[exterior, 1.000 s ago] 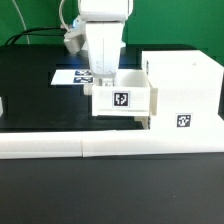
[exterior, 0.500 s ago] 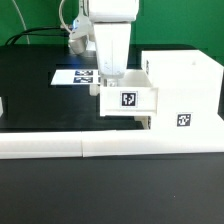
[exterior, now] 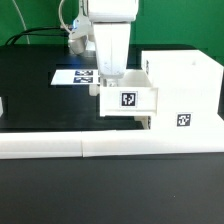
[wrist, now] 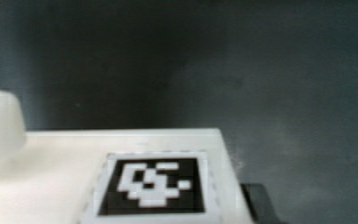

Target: Assemble drawer

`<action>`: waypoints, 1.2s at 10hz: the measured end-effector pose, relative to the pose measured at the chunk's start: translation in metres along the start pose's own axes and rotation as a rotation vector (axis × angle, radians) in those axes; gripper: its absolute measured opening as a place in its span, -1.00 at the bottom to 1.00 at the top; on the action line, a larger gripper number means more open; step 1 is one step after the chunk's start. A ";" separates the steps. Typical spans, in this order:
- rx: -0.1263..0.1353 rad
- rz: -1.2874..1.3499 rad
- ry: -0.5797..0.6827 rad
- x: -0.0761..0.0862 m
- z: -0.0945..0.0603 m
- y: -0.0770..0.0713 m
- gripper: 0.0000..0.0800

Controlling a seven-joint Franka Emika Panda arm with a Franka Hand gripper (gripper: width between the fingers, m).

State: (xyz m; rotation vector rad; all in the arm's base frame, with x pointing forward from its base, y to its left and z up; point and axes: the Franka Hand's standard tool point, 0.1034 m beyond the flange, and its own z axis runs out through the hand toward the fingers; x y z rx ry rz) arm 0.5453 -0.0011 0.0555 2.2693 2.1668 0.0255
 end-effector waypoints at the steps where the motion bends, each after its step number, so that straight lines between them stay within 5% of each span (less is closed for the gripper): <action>1: -0.001 -0.008 -0.001 0.000 0.000 0.000 -0.89; 12: 0.013 -0.035 -0.004 -0.003 0.000 -0.001 -0.89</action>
Offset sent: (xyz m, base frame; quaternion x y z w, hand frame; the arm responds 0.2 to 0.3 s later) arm 0.0012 -0.0064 0.0013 0.0208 -0.0192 -0.0523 0.9982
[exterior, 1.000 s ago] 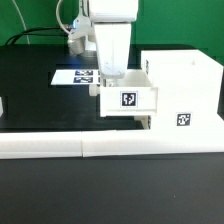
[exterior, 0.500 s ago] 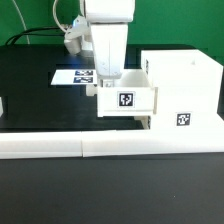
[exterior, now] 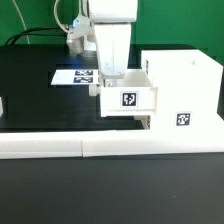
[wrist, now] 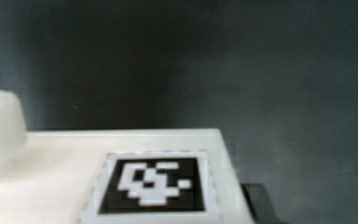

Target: Assemble drawer

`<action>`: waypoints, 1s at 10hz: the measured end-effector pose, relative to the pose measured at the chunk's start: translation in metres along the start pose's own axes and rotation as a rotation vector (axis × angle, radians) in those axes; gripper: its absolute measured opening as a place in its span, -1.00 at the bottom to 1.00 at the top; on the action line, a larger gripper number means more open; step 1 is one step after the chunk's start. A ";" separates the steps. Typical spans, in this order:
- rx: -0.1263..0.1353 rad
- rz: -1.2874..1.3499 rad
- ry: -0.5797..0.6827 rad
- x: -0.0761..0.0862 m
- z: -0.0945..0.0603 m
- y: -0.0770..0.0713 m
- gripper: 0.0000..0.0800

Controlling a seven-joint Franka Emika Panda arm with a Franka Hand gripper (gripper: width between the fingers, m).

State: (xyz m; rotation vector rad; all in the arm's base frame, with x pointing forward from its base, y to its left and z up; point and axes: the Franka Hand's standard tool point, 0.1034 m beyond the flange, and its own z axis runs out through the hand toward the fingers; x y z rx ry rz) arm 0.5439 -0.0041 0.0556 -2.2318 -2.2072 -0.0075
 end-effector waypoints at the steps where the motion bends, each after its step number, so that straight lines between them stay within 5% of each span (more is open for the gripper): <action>1: 0.000 0.001 0.000 0.000 0.000 0.000 -0.89; 10: 0.012 -0.040 -0.009 0.004 -0.001 0.000 -0.89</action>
Offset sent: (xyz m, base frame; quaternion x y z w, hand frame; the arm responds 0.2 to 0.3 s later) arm 0.0000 0.0000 0.0000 0.0000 0.0000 0.0000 1.0000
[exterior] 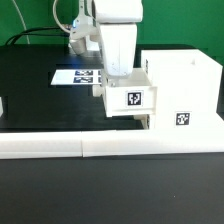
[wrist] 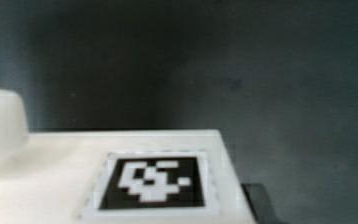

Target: Assemble drawer

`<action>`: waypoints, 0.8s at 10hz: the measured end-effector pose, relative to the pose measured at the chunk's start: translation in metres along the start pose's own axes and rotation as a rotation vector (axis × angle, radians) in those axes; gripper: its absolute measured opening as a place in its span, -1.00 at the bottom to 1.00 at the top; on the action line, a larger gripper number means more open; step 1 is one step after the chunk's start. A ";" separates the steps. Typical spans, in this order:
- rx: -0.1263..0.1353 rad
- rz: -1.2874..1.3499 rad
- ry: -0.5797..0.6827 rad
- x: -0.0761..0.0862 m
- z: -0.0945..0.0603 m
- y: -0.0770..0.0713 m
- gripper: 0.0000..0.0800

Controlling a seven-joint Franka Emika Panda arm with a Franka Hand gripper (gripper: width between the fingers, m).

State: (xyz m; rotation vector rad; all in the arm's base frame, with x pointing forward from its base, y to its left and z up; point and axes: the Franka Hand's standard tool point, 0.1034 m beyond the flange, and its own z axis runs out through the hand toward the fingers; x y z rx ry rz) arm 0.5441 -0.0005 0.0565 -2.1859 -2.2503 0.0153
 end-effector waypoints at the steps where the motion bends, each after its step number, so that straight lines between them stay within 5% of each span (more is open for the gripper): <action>1: 0.000 0.000 0.000 0.000 0.000 0.000 -0.89; 8: -0.001 0.019 0.006 0.006 0.001 0.001 -0.89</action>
Offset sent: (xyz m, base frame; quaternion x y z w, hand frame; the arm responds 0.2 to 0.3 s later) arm 0.0000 0.0000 0.0000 0.0000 0.0000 0.0000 1.0000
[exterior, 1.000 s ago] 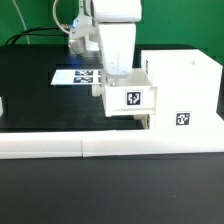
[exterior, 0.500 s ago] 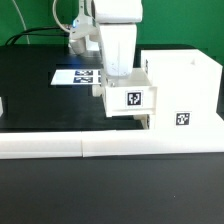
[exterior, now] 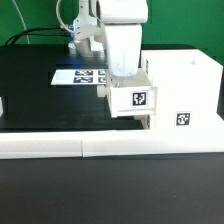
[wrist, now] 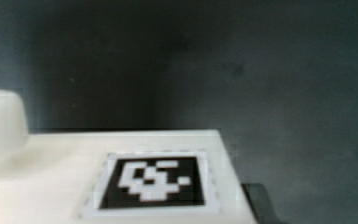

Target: Assemble drawer

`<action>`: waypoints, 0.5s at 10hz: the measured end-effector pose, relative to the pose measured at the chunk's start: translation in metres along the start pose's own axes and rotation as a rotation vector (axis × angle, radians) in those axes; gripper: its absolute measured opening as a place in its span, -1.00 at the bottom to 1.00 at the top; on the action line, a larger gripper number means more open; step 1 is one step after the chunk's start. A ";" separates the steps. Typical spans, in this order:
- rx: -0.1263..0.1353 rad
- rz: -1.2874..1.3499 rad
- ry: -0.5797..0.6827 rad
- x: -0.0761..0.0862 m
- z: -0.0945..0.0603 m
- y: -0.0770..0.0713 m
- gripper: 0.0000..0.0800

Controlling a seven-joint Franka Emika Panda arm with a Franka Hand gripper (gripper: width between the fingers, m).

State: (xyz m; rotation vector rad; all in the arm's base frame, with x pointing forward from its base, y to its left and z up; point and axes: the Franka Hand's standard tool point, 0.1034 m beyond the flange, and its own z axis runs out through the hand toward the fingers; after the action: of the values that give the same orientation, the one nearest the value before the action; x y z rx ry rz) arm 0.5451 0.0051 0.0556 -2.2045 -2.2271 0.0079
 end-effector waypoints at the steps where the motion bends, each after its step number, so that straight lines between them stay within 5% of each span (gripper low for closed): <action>1: 0.000 -0.001 0.000 0.000 0.000 0.000 -0.89; 5: 0.003 -0.021 -0.001 0.009 -0.001 0.001 -0.89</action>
Offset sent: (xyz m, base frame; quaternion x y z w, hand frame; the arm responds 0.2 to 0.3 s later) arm 0.0021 0.0168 -0.0084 -0.0039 0.0127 -0.0438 0.9990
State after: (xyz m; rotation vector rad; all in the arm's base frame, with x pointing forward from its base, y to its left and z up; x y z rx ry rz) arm 0.5464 0.0141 0.0564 -2.1800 -2.2488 0.0119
